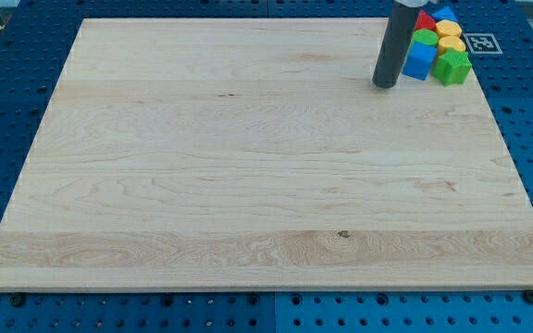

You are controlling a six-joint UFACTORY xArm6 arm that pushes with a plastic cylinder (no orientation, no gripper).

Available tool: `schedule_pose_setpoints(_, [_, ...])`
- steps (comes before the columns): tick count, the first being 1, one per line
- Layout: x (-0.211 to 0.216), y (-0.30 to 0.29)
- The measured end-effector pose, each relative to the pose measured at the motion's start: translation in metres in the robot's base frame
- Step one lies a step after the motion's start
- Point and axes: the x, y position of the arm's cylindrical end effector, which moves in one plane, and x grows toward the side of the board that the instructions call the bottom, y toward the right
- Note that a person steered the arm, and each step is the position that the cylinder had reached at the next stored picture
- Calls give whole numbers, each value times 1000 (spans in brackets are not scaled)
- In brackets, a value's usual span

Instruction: Point at blue triangle

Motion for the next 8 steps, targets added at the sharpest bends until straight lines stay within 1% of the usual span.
schedule_pose_setpoints(1, [28,33])
schedule_pose_setpoints(2, [34,97])
schedule_pose_setpoints(3, [23,172])
schedule_pose_setpoints(4, [-5,182])
schedule_pose_setpoints(5, [-70,177])
schedule_pose_setpoints(6, [-154,174])
schedule_pose_setpoints(8, [-155,170])
